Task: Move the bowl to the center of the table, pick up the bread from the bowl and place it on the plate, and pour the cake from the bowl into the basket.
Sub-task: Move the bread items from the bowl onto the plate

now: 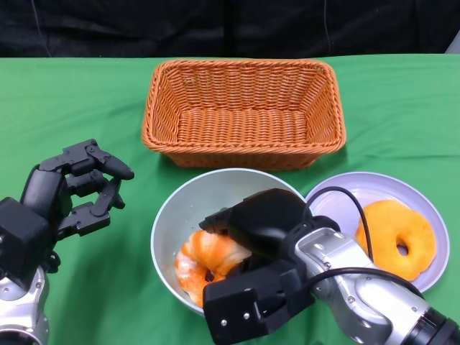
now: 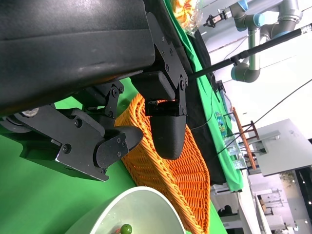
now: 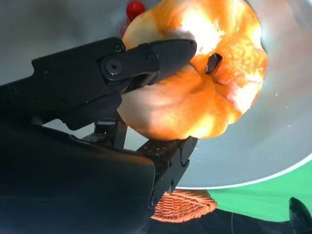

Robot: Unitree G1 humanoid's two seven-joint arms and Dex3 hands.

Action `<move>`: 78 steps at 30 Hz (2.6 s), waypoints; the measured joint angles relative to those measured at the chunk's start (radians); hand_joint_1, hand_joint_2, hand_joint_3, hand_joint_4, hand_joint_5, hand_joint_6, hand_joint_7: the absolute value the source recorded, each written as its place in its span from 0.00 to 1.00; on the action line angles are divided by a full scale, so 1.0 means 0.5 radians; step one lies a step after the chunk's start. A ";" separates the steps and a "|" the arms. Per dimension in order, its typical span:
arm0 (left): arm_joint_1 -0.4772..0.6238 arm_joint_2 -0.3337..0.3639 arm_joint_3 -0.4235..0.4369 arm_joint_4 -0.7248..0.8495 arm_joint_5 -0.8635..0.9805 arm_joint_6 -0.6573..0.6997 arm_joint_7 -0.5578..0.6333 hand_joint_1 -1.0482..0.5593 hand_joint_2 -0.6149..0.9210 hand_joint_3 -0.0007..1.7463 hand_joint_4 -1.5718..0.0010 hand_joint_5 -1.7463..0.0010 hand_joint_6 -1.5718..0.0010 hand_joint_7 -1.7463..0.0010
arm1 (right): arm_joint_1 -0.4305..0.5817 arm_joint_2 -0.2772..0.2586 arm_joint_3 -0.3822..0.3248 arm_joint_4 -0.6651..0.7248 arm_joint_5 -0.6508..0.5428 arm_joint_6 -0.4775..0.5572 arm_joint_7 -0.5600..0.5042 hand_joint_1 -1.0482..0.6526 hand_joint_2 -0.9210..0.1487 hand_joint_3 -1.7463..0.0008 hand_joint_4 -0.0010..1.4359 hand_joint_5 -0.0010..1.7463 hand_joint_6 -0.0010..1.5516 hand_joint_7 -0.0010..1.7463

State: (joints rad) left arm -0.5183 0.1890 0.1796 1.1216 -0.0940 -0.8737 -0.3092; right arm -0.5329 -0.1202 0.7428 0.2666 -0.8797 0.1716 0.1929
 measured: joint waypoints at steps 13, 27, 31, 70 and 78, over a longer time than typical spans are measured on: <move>0.000 0.000 -0.002 0.000 0.002 -0.004 0.000 0.68 0.85 0.53 0.52 0.10 0.49 0.32 | 0.029 0.006 -0.133 -0.053 0.069 0.044 0.047 0.43 0.00 0.98 0.41 0.59 0.54 0.01; 0.000 -0.004 -0.006 0.000 0.006 -0.011 0.001 0.67 0.85 0.53 0.52 0.10 0.49 0.32 | 0.069 0.010 -0.501 -0.031 0.593 -0.100 0.051 0.44 0.00 0.97 0.43 0.96 0.37 0.74; 0.000 -0.004 -0.007 0.000 0.007 -0.011 0.001 0.67 0.85 0.53 0.52 0.10 0.49 0.32 | 0.073 0.026 -0.565 -0.043 0.700 -0.102 0.069 0.43 0.00 0.96 0.42 0.95 0.37 0.78; 0.001 0.000 -0.003 0.000 -0.001 -0.022 -0.037 0.67 0.86 0.50 0.52 0.10 0.49 0.32 | 0.322 -0.032 -1.228 -0.631 1.343 0.257 0.161 0.43 0.00 0.93 0.45 0.88 0.46 0.55; 0.001 0.000 -0.003 0.000 0.002 -0.022 -0.038 0.67 0.86 0.50 0.51 0.10 0.49 0.32 | 0.351 -0.029 -1.228 -0.594 1.374 0.224 0.142 0.43 0.00 0.92 0.46 0.86 0.45 0.54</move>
State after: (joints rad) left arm -0.5177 0.1888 0.1781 1.1218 -0.0932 -0.8847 -0.3281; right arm -0.3572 -0.1348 0.1289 -0.0306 -0.1929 0.2837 0.2638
